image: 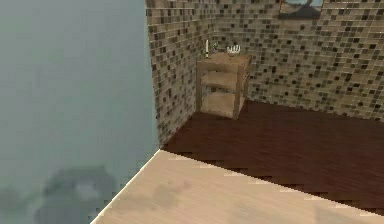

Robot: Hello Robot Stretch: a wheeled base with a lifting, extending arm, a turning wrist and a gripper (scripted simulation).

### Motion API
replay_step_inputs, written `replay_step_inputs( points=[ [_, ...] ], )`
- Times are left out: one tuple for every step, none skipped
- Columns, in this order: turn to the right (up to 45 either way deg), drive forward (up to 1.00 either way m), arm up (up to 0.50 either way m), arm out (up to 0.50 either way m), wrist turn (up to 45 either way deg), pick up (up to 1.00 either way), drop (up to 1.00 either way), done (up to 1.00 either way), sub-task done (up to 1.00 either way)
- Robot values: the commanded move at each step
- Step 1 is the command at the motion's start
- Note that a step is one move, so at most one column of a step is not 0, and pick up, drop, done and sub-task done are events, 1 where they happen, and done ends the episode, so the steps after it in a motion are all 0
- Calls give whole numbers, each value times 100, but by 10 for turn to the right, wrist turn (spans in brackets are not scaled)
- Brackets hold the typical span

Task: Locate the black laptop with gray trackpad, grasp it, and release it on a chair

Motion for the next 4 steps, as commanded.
replay_step_inputs(
  points=[
    [0, 0, 0, 0, 450, 0, 0, 0, 0],
    [0, 0, 0, 0, 210, 0, 0, 0, 0],
    [0, 0, -26, 0, 0, 0, 0, 0, 0],
    [0, 0, 0, 0, 0, 100, 0, 0, 0]
  ],
)
